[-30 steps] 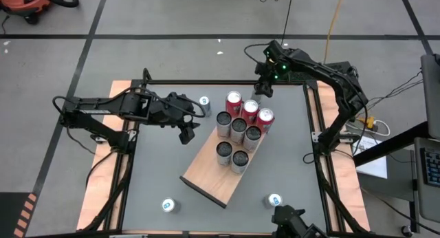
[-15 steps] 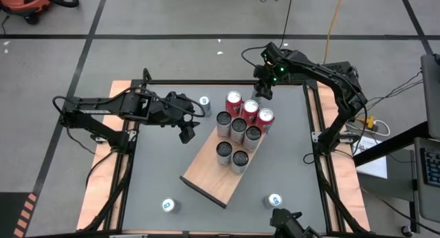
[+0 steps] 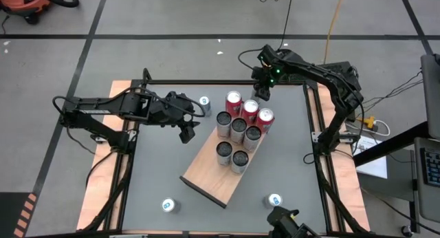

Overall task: Place canned beverage on shelf
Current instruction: Put the white blue soda can on the shelf aligned with the other white blue soda cans

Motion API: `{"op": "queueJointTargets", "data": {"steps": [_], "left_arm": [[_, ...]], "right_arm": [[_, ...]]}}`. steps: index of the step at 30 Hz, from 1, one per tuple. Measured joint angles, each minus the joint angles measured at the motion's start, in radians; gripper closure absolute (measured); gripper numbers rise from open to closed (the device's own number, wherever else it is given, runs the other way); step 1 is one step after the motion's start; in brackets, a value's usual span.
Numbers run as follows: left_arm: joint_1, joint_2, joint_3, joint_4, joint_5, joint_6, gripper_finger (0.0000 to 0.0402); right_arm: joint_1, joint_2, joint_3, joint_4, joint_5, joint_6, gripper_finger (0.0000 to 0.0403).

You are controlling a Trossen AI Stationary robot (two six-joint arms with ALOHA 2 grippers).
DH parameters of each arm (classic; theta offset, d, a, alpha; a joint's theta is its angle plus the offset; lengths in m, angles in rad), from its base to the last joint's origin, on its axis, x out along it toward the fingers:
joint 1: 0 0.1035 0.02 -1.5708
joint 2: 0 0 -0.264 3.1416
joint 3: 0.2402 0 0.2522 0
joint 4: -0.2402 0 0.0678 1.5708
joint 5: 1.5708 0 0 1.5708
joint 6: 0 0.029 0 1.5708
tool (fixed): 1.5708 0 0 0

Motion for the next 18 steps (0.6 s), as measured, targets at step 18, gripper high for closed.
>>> {"op": "queueJointTargets", "data": {"steps": [18], "left_arm": [[0.0,0.0,0.0,0.0,0.0,0.008,0.0162]], "right_arm": [[0.002,-0.048,-0.004,-0.008,0.031,0.066,0.0185]]}}
